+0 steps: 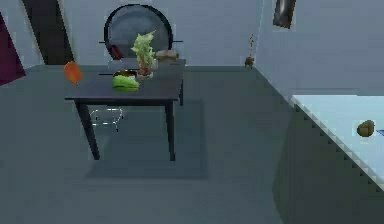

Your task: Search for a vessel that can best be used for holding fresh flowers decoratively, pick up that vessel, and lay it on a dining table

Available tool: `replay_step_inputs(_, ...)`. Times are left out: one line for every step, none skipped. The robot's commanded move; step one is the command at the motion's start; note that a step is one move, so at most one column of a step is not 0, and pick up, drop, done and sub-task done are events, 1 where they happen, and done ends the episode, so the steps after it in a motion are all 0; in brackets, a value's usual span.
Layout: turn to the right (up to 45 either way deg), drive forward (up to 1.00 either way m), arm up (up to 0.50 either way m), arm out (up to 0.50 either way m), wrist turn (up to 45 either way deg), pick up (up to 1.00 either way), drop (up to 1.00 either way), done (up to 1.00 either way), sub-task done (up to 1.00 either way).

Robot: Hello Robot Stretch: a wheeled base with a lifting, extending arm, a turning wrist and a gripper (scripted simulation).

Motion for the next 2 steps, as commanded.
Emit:
replay_step_inputs(-15.0,0.00,0.00,0.00,0.0,0.00,0.00,0.00,0.00)
replay_step_inputs(45.0,0.00,0.00,0.00,0.0,0.00,0.00,0.00,0.00)
